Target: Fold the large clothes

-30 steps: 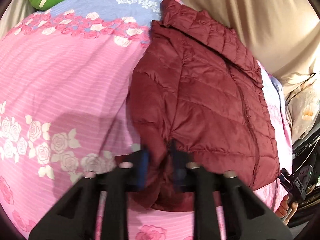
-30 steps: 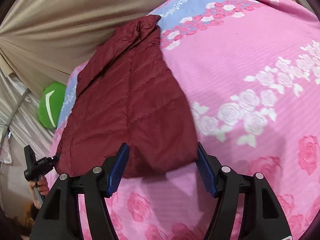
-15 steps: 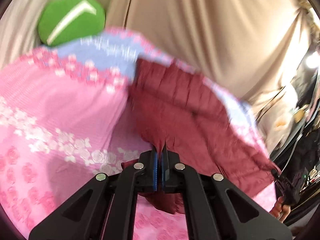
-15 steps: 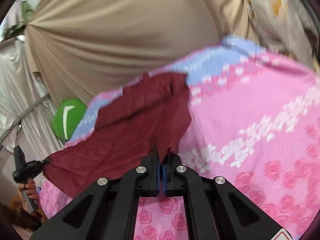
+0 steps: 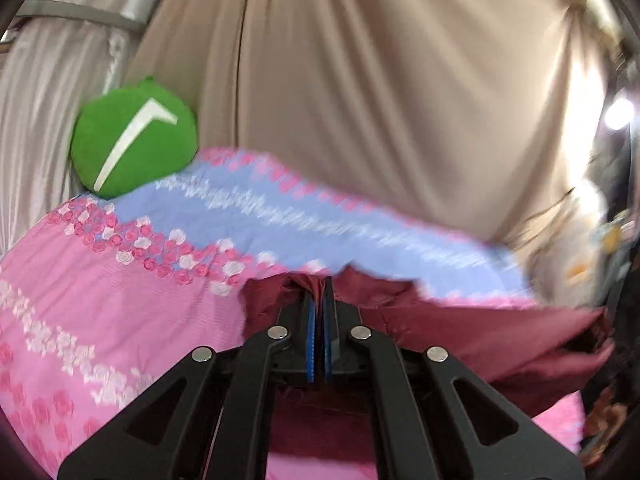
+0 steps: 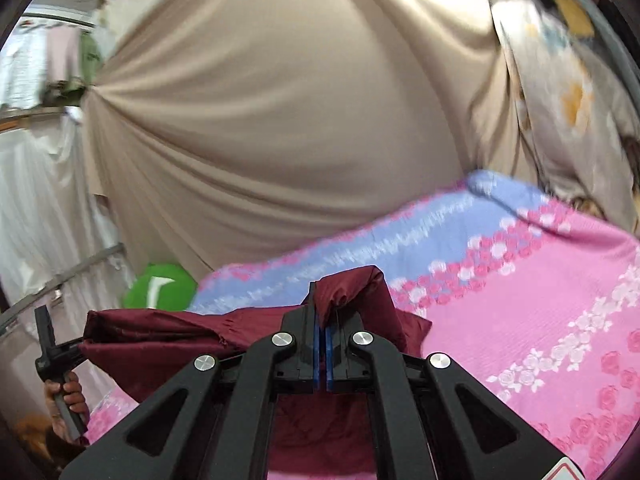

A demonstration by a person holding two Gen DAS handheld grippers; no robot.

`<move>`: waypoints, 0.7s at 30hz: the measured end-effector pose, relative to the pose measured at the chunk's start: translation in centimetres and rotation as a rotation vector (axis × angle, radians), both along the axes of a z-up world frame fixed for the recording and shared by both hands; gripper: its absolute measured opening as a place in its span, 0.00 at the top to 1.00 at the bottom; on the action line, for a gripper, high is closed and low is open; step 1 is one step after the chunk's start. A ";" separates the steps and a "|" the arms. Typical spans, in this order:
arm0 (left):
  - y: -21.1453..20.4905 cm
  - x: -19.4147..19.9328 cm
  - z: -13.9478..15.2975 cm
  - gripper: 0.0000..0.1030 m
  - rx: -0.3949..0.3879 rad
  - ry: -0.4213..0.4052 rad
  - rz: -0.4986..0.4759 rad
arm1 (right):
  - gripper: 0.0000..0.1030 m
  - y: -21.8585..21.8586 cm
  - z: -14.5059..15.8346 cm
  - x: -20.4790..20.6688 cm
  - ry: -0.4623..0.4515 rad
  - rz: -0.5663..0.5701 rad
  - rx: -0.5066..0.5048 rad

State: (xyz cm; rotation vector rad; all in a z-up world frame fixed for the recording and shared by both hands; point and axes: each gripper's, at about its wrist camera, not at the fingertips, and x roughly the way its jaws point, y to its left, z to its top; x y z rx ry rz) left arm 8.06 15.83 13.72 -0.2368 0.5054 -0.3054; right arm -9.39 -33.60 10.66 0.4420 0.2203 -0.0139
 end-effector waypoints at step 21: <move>-6.7 20.1 -17.7 0.95 0.253 0.294 0.128 | 1.00 -3.3 -15.8 27.4 0.565 -0.099 -0.042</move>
